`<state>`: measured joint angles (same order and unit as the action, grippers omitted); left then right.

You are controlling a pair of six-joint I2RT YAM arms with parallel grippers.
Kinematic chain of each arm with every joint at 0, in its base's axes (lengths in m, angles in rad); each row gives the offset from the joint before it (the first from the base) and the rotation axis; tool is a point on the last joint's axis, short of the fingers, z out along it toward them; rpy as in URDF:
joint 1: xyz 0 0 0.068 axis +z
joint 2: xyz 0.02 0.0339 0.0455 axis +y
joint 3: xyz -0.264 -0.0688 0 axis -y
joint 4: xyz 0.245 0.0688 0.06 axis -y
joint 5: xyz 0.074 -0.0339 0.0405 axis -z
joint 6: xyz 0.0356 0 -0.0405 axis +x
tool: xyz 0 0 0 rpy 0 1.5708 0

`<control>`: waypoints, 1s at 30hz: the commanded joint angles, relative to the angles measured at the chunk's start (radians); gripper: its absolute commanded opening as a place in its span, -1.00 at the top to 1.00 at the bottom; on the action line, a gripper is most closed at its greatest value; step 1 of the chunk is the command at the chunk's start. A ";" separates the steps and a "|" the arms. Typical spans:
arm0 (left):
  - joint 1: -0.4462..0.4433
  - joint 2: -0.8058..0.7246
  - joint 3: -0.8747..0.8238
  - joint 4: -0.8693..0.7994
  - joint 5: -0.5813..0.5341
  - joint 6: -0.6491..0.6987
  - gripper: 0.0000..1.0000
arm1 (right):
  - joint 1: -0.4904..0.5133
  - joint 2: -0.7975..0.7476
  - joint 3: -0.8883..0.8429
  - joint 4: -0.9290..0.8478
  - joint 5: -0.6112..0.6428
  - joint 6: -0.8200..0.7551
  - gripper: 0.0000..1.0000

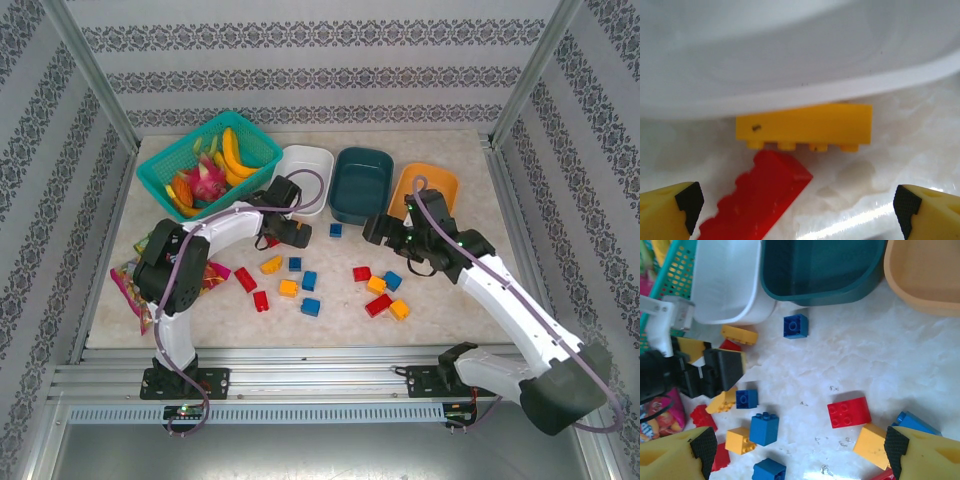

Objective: Sort the legos into containers by color

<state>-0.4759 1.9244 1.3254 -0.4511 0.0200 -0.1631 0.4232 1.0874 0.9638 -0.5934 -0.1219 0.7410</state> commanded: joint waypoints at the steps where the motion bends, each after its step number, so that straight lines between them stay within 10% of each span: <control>1: 0.009 0.033 0.036 0.044 0.015 0.043 -1.00 | 0.006 -0.029 -0.011 -0.004 -0.003 0.029 -0.78; 21: -0.012 0.133 0.101 0.086 -0.055 0.033 -0.80 | 0.006 -0.043 -0.032 -0.025 -0.009 0.049 -0.77; 30: -0.027 0.140 0.102 0.104 -0.045 0.036 -0.36 | 0.003 -0.056 -0.034 -0.045 -0.003 0.051 -0.75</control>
<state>-0.4900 2.0678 1.4162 -0.3771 -0.0128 -0.1371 0.4232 1.0466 0.9375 -0.6174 -0.1219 0.7834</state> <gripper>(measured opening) 0.688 0.877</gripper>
